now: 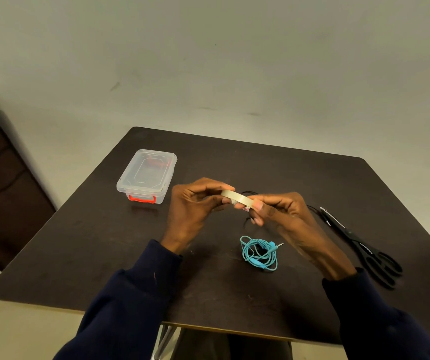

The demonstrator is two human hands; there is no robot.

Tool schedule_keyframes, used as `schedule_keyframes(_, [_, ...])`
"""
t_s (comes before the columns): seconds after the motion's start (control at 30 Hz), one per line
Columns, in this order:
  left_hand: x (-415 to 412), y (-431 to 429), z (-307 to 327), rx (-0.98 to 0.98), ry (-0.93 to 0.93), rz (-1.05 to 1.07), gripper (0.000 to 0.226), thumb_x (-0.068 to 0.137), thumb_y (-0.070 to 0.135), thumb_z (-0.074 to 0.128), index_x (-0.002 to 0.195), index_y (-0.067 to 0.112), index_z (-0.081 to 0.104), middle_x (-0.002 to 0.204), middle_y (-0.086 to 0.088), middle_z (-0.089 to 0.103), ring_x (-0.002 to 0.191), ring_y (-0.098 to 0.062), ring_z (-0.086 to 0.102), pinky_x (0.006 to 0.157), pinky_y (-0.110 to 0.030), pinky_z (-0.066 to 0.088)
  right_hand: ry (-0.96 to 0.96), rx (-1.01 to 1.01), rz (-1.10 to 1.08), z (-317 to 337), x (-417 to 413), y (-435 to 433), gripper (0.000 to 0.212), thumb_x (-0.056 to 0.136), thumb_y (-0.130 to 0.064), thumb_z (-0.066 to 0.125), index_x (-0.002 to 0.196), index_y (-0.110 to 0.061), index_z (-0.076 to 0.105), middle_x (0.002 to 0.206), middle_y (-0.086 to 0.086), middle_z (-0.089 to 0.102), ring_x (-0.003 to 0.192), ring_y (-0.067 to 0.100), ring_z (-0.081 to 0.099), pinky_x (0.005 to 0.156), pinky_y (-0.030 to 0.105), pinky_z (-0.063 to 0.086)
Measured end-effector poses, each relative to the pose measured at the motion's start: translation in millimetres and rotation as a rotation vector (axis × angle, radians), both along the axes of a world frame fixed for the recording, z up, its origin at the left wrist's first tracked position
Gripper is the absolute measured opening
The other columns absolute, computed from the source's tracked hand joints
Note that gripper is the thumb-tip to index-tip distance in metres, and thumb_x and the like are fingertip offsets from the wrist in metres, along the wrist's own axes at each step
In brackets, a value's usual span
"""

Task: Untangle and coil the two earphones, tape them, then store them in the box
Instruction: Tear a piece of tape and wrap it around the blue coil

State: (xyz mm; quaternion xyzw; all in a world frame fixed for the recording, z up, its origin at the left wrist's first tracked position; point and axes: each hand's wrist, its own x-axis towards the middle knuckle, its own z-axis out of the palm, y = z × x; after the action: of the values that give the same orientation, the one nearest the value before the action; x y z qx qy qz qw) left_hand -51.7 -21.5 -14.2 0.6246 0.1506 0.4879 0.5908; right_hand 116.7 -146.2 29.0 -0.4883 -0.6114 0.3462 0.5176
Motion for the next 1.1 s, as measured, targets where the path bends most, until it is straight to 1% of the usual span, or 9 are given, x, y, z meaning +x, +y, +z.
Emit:
schedule_keyframes(0.1, [0, 0, -1, -0.076, -0.010, -0.023, 0.028, 0.081, 0.006, 0.075, 0.106, -0.007, 0.073, 0.103, -0.023, 0.073, 0.097, -0.040, 0.072, 0.084, -0.054, 0.061, 0.021, -0.023, 0.031, 1, -1, 0, 0.028, 0.099, -0.021, 0.056, 0.118, -0.018, 0.076, 0.082, 0.036, 0.055, 0.074, 0.019, 0.055, 0.077, 0.024, 0.049])
schedule_keyframes(0.27, [0, -3, -1, -0.163, -0.025, -0.050, 0.030, 0.081, 0.007, 0.074, 0.108, -0.006, 0.071, 0.102, -0.022, 0.075, 0.097, -0.040, 0.073, 0.083, -0.053, 0.060, 0.057, -0.067, 0.086, 1, -2, -1, 0.030, 0.099, -0.024, 0.057, 0.124, -0.027, 0.073, 0.081, 0.004, 0.061, 0.079, 0.014, 0.056, 0.082, 0.026, 0.050])
schedule_keyframes(0.37, [2, -3, -3, -0.229, -0.039, -0.078, 0.033, 0.079, 0.008, 0.075, 0.108, -0.006, 0.070, 0.105, -0.022, 0.074, 0.100, -0.038, 0.073, 0.080, -0.049, 0.063, 0.084, -0.089, 0.094, 2, -3, -4, 0.032, 0.094, -0.033, 0.061, 0.124, -0.034, 0.072, 0.087, 0.004, 0.064, 0.082, 0.012, 0.058, 0.084, 0.027, 0.052])
schedule_keyframes(0.6, [5, -3, -9, -0.351, -0.062, -0.141, 0.029, 0.076, 0.008, 0.074, 0.104, 0.000, 0.070, 0.106, -0.016, 0.076, 0.102, -0.034, 0.073, 0.080, -0.051, 0.062, 0.162, -0.153, 0.059, 0, -3, -4, 0.043, 0.089, -0.014, 0.051, 0.121, -0.033, 0.074, 0.092, 0.000, 0.070, 0.084, 0.014, 0.059, 0.086, 0.028, 0.054])
schedule_keyframes(0.7, [5, -3, -8, -0.366, -0.063, -0.145, 0.028, 0.077, 0.006, 0.073, 0.104, 0.001, 0.070, 0.104, -0.014, 0.076, 0.101, -0.033, 0.074, 0.079, -0.053, 0.062, 0.194, -0.143, -0.016, 3, -5, -5, 0.040, 0.086, -0.027, 0.059, 0.123, -0.019, 0.071, 0.097, -0.002, 0.075, 0.082, 0.010, 0.063, 0.076, 0.022, 0.056])
schedule_keyframes(0.8, [4, -2, -6, -0.189, -0.037, -0.077, 0.031, 0.080, 0.004, 0.074, 0.110, -0.002, 0.071, 0.107, -0.015, 0.076, 0.103, -0.033, 0.073, 0.081, -0.049, 0.062, 0.121, -0.094, -0.099, 6, -9, -5, 0.030, 0.087, -0.031, 0.063, 0.113, -0.027, 0.077, 0.089, -0.001, 0.076, 0.076, 0.007, 0.063, 0.070, 0.020, 0.055])
schedule_keyframes(0.87, [4, -1, -3, -0.011, -0.016, -0.017, 0.032, 0.081, 0.004, 0.075, 0.112, -0.001, 0.072, 0.107, -0.014, 0.076, 0.103, -0.031, 0.073, 0.084, -0.044, 0.062, 0.079, -0.054, -0.136, 7, -12, -4, 0.024, 0.093, -0.019, 0.063, 0.101, -0.034, 0.080, 0.079, -0.001, 0.074, 0.070, 0.005, 0.061, 0.065, 0.019, 0.052])
schedule_keyframes(0.97, [4, 0, -1, 0.278, 0.035, 0.087, 0.030, 0.080, 0.010, 0.079, 0.109, 0.004, 0.075, 0.107, -0.007, 0.076, 0.102, -0.022, 0.072, 0.089, -0.034, 0.059, 0.045, -0.018, -0.216, 9, -17, -3, 0.034, 0.097, 0.000, 0.060, 0.090, -0.026, 0.081, 0.079, -0.004, 0.077, 0.065, 0.005, 0.059, 0.060, 0.015, 0.047])
schedule_keyframes(1.1, [4, 0, 0, 0.431, 0.071, 0.143, 0.026, 0.082, 0.012, 0.079, 0.108, 0.008, 0.077, 0.104, -0.004, 0.076, 0.096, -0.016, 0.072, 0.086, -0.031, 0.058, 0.027, -0.002, -0.208, 9, -17, -2, 0.032, 0.095, 0.001, 0.061, 0.089, -0.022, 0.083, 0.084, 0.016, 0.077, 0.063, 0.015, 0.054, 0.058, 0.018, 0.045])
